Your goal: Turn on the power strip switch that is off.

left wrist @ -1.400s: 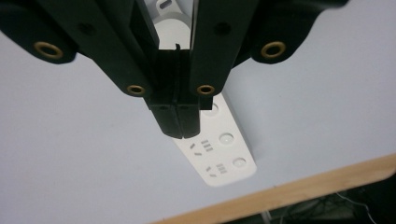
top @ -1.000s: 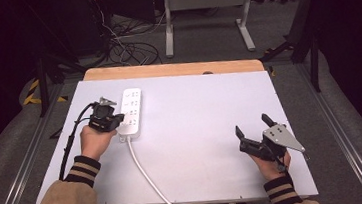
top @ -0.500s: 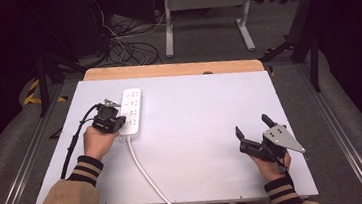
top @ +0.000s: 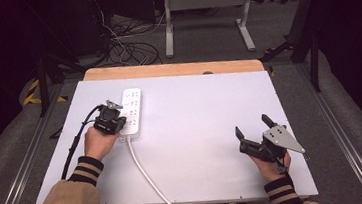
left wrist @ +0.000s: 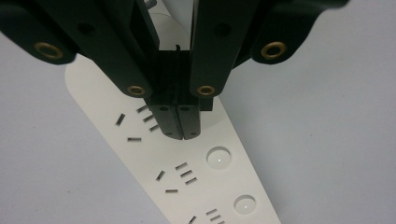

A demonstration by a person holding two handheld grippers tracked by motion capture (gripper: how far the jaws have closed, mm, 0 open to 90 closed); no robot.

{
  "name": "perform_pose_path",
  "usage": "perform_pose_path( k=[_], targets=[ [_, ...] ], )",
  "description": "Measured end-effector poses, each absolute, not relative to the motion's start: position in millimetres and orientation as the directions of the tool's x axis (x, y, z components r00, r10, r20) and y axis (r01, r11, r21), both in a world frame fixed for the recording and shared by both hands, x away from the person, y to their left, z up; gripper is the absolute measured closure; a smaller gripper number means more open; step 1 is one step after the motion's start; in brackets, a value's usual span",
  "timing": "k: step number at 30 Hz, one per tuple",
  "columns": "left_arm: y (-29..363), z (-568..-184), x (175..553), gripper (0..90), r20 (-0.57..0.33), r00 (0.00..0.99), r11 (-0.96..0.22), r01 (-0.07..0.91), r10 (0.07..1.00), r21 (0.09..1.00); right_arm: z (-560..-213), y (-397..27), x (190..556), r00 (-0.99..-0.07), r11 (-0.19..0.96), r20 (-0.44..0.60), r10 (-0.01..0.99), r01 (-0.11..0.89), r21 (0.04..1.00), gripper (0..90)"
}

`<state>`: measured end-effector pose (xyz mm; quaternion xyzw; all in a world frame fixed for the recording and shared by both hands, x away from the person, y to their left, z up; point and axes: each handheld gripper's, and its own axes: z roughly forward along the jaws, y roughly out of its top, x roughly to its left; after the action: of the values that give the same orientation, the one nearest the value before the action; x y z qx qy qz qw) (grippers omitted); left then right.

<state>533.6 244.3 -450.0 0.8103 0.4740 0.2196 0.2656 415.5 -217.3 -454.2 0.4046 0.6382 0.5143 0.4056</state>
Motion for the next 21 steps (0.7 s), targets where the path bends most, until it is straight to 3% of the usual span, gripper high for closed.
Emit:
perform_pose_path(
  k=[21],
  targets=[
    [243.6,-451.7,532.8,90.0,0.099,0.453,-0.404,0.65,0.886,0.644,-454.1,-216.0,415.3,-0.346,0.147,-0.106,0.932,0.097,0.984,7.7]
  ],
)
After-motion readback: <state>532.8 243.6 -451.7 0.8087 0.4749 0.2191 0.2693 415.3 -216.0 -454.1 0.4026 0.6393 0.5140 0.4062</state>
